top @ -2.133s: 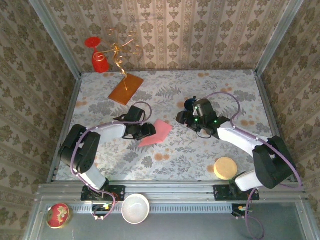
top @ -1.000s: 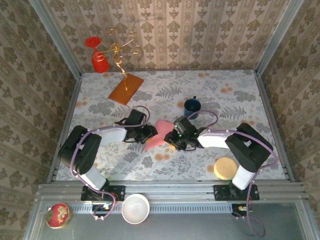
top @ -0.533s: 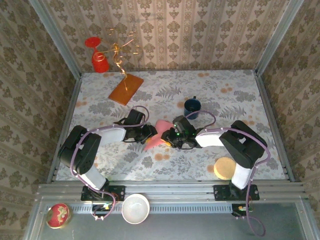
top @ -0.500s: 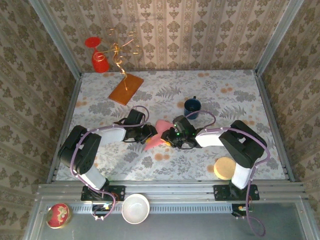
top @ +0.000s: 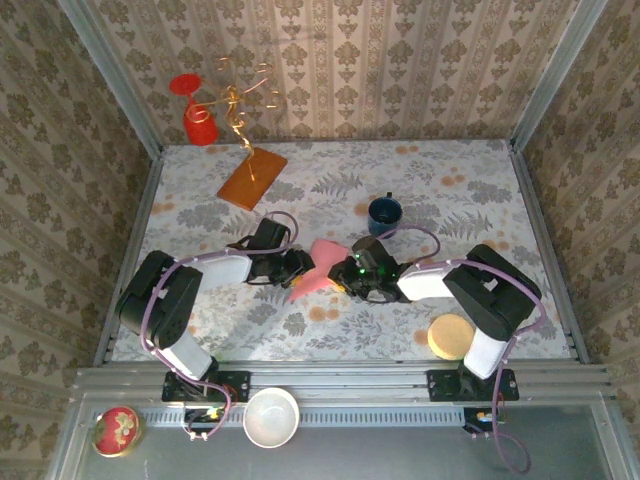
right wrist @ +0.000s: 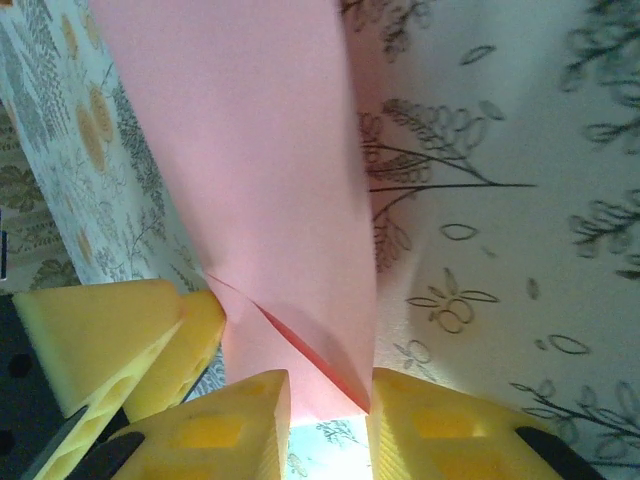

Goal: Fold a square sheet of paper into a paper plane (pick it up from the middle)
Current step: Fold the wing for the fifth time at the center of the table.

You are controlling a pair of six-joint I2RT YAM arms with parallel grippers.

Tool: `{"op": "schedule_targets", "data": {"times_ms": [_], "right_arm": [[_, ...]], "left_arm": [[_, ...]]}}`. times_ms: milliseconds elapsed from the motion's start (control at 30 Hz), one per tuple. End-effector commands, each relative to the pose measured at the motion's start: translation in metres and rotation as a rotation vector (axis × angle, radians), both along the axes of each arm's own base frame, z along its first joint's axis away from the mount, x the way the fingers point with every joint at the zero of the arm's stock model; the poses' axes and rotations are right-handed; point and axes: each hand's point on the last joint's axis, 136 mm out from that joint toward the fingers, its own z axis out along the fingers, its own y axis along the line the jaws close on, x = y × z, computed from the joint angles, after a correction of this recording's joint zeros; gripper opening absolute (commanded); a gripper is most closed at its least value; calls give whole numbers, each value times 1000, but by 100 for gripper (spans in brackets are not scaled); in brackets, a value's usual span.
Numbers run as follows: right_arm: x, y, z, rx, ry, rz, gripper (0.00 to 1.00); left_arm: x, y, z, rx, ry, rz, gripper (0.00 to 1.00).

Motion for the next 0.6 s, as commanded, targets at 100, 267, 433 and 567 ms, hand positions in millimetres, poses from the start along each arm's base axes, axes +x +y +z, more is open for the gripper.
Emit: {"op": "schedule_targets", "data": {"times_ms": [100, 267, 433, 567], "right_arm": [[8, -2, -1, 35, -4, -66, 24], [11, -1, -5, 68, 2, -89, 23], [13, 0, -4, 83, -14, -94, 22], [13, -2, -3, 84, -24, -100, 17]], "left_arm": [[-21, 19, -20, 67, 108, 27, 47], [-21, 18, -19, 57, 107, 34, 46], [-21, 18, -17, 50, 105, 35, 47], [-19, 17, -14, 42, 98, 39, 48]]}}
